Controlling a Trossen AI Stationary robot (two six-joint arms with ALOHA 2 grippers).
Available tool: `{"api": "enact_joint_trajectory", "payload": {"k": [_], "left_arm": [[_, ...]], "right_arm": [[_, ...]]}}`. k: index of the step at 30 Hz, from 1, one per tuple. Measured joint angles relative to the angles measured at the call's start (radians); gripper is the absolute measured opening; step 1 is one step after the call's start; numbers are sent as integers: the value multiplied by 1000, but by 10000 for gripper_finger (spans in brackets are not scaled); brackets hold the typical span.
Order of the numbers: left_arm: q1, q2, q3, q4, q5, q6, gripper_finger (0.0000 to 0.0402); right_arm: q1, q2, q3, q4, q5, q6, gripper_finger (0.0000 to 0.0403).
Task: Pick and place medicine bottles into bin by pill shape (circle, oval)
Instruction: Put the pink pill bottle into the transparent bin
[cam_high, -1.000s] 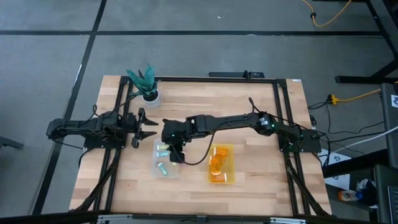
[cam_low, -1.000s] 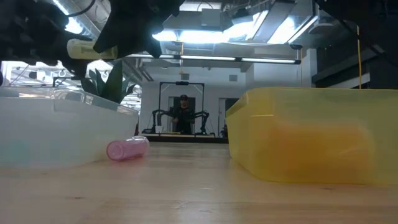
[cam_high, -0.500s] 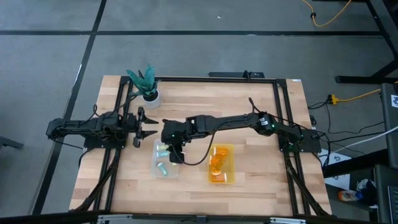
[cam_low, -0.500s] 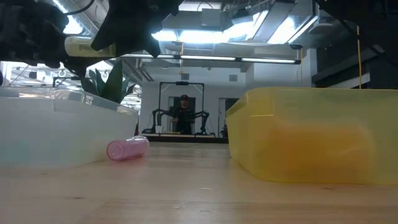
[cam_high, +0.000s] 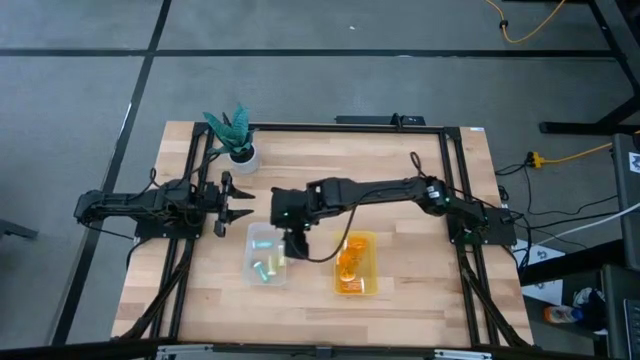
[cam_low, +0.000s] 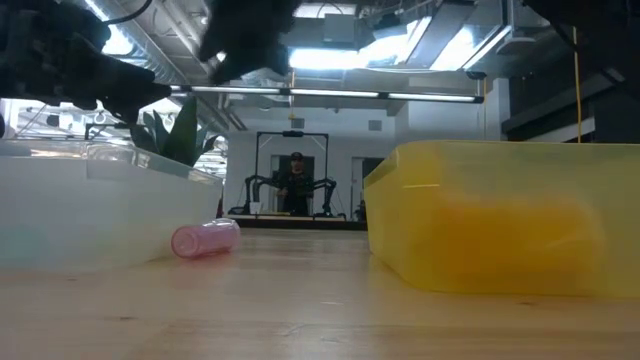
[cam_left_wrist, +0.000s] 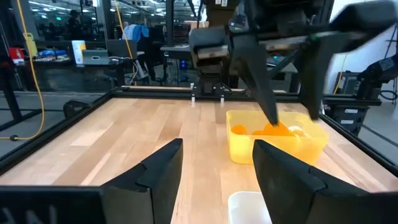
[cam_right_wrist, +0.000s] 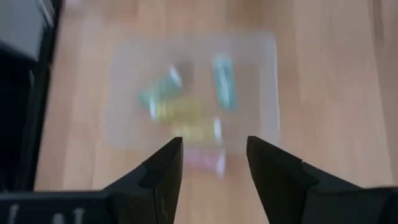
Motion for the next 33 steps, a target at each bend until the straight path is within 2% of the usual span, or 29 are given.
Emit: {"api": "enact_joint_trajectory", "payload": {"k": [5,9,18,23,30,33], "left_arm": [[0,0,0,0,0,0,190],[0,0,0,0,0,0,190],[0,0,0,0,0,0,190],[0,0,0,0,0,1,190],[0,0,0,0,-1,1,190],[0,0,0,0,-1,1,190]], "right_arm": [[19,-6,-7,-200,7,-48,171],[40,1,-86,-200,0,-79,167],[71,6,-307,80,-25,-152,167],[72,4,-367,208,-23,-235,167],[70,1,-437,259,-23,-470,167],[68,3,-466,296,-11,-505,167]]}}
